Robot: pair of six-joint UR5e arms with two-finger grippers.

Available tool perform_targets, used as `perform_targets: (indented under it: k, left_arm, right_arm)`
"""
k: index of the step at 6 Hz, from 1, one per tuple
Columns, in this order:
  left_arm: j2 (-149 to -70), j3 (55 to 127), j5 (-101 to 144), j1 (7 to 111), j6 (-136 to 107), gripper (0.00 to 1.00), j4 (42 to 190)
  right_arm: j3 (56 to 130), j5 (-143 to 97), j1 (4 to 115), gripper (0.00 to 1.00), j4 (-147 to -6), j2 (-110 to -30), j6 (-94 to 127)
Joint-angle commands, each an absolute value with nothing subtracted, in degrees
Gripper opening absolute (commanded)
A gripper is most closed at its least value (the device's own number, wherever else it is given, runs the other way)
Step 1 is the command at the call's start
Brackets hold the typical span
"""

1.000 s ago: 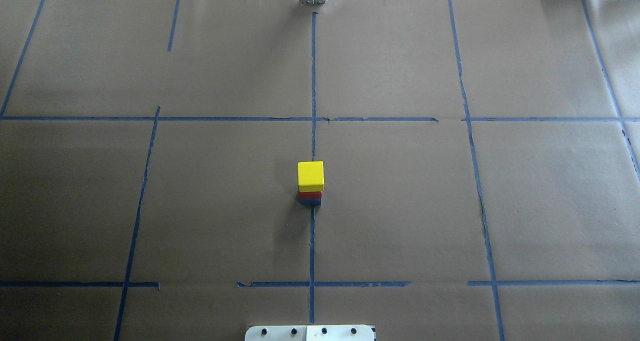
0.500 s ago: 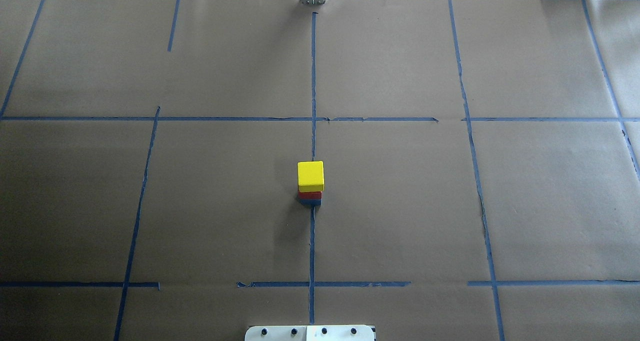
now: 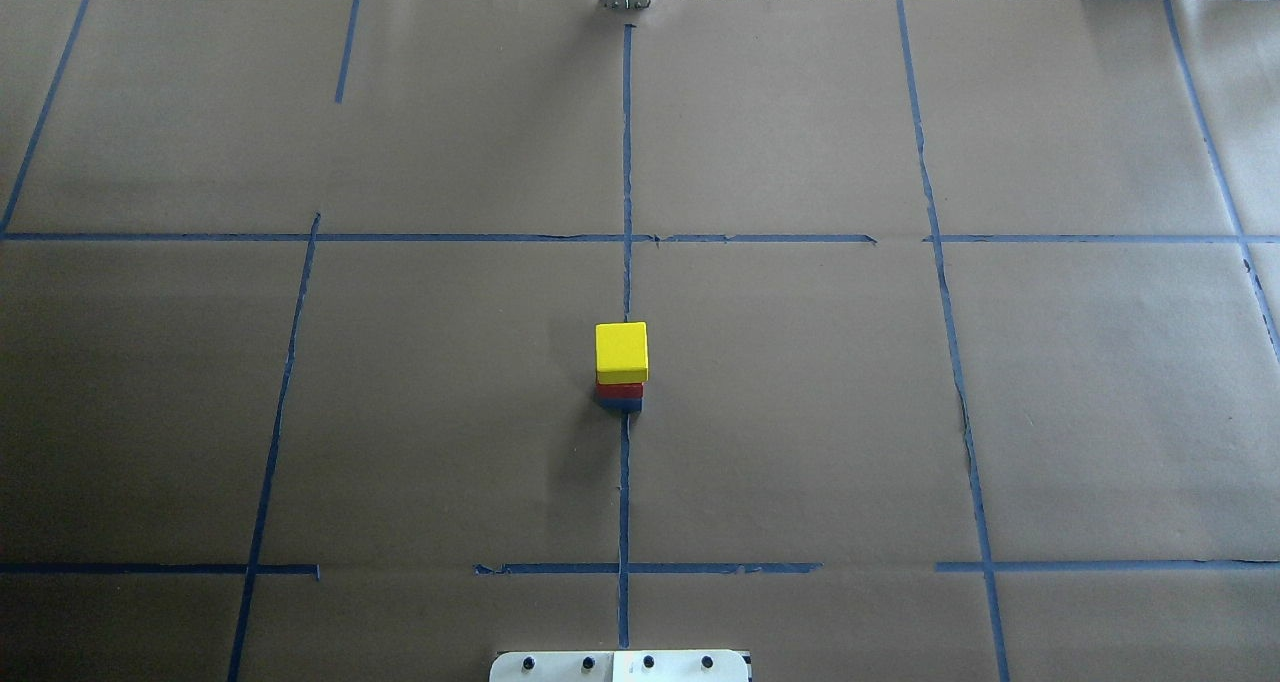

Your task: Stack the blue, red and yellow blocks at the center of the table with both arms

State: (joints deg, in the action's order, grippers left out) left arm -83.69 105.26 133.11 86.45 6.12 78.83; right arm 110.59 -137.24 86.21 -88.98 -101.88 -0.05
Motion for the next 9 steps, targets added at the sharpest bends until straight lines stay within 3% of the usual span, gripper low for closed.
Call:
perform_targets:
  k: [1, 5, 9]
  left_arm:
    - [-83.58, 105.11, 133.33, 86.40, 6.07, 1.00, 79.01]
    - [-83.32, 96.44, 139.39, 86.40, 5.89, 1.00, 88.90]
    - [-84.11, 95.45, 139.48, 86.66, 0.43, 1.00, 91.93]
  right_arm:
    - [108.83, -137.11, 86.13, 1.00, -89.04, -103.19, -0.35]
    - [106.61, -135.08, 85.43, 1.00, -89.12, -103.09, -0.26]
    - [106.79, -138.69, 86.13, 1.00, -89.12, -103.54, -0.26]
